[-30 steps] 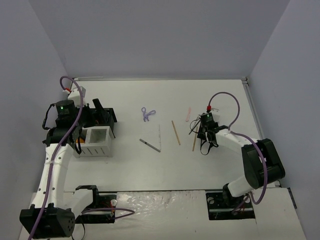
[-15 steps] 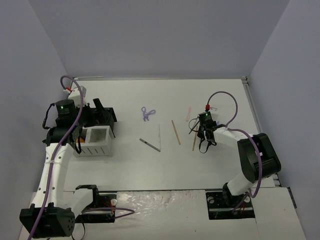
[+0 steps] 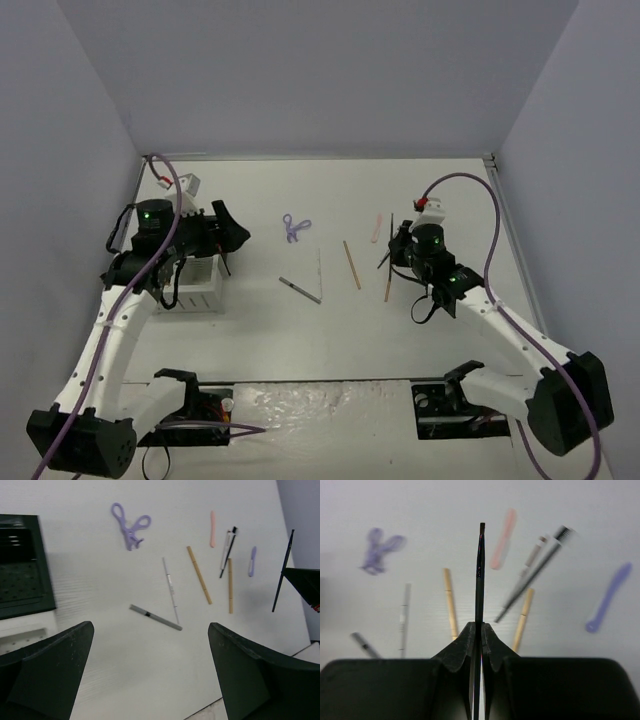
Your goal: Organize the makeup
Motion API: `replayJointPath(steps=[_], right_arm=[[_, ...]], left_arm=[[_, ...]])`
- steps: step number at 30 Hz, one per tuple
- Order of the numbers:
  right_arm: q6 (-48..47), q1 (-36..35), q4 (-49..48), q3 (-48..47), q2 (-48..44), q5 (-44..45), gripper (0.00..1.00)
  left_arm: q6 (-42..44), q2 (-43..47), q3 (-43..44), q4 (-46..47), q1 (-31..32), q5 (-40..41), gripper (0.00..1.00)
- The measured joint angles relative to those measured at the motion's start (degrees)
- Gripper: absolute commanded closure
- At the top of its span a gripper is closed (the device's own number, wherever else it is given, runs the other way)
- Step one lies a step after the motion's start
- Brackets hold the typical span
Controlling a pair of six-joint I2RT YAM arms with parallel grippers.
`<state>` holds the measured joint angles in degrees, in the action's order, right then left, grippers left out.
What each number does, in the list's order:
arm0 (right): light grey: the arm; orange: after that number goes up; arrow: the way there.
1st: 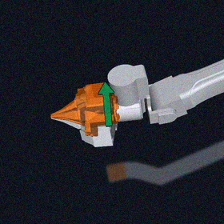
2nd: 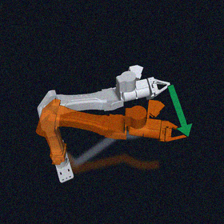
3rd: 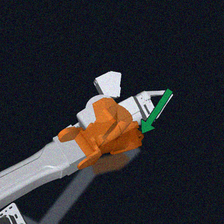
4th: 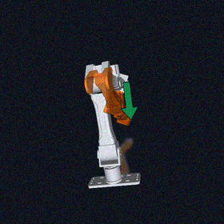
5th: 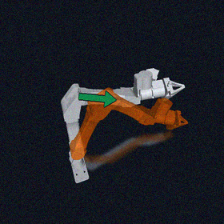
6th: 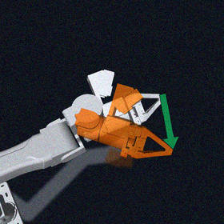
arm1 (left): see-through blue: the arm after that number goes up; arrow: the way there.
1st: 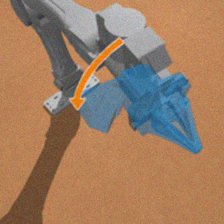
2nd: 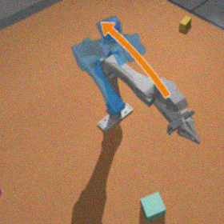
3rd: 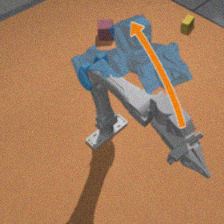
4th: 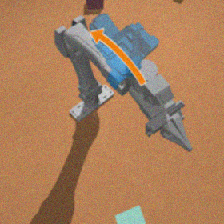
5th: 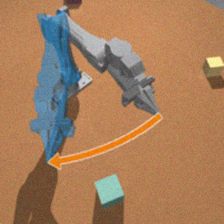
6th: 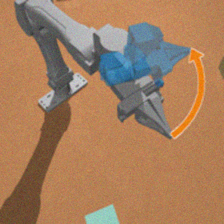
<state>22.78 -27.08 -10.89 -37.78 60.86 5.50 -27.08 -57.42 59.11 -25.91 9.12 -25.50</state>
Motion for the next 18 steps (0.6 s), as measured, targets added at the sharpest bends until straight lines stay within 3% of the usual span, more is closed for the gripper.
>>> replayJointPath(steps=[5, 12, 18], right_arm=[[-4.3, -9.08, -9.71, 0.0, -6.21, -6.76, 1.0], [-8.22, -15.43, -17.65, -0.25, -2.94, -12.4, 1.0], [-9.34, -18.61, -20.54, -0.7, -0.56, -14.03, 1.0]], left_arm=[[-5.93, -1.36, 0.5, 4.46, 8.88, 0.03, 0.03], [-10.32, -4.82, 4.44, 10.39, 19.93, 4.81, 0.04], [-12.02, -6.79, 5.14, 14.69, 26.77, 10.88, 0.11]])
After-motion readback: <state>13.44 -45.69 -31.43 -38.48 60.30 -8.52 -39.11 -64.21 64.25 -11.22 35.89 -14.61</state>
